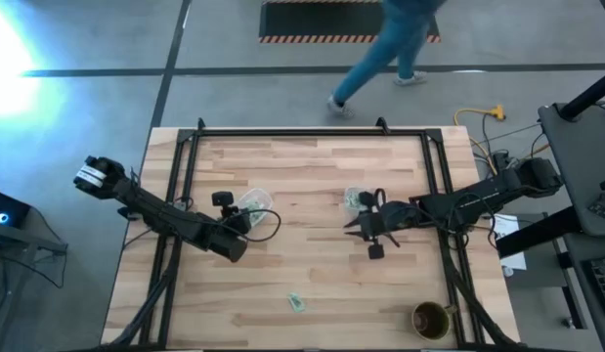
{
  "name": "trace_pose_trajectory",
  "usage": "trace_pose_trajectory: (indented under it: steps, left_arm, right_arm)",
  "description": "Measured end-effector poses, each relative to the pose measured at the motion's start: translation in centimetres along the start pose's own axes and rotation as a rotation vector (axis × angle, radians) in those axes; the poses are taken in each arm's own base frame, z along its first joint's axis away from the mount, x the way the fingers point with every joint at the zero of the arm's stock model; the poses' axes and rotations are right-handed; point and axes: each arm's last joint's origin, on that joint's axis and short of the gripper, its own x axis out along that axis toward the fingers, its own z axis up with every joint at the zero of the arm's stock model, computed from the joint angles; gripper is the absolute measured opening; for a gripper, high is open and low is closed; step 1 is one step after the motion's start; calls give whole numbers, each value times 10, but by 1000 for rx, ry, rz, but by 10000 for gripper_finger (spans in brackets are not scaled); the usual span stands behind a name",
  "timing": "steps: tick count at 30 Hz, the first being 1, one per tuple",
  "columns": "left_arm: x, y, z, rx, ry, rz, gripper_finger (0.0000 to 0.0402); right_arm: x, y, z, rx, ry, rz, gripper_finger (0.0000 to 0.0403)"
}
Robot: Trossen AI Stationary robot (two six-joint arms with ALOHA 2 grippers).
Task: Pick and place Stevia / Truvia into bins
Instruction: Put the top light green stevia packet into the left transparent container, then put the light green stevia packet into the left transparent container
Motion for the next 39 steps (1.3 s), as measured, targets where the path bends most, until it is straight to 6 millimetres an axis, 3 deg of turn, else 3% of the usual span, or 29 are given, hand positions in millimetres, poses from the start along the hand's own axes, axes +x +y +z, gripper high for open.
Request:
trace_pose_trajectory:
  steps: [6, 14, 20, 26, 39]
  left_arm:
    - [0, 0, 0, 0, 0, 0, 125]
    - [-1, -1, 1, -5, 12, -42, 134]
    - [-4, 0, 8, -26, 3, -78, 134]
    - [-9, 3, 9, -72, 5, -119, 135]
    - [-26, 19, 7, -204, -13, -188, 135]
  right_arm:
    - [0, 3, 4, -5, -60, 108, 68]
    - [11, 12, 2, -31, -151, 279, 68]
    - [47, 30, -2, -116, -172, 471, 68]
    - [86, 41, 15, -143, -181, 535, 75]
    - [158, 58, 33, -133, -9, 635, 175]
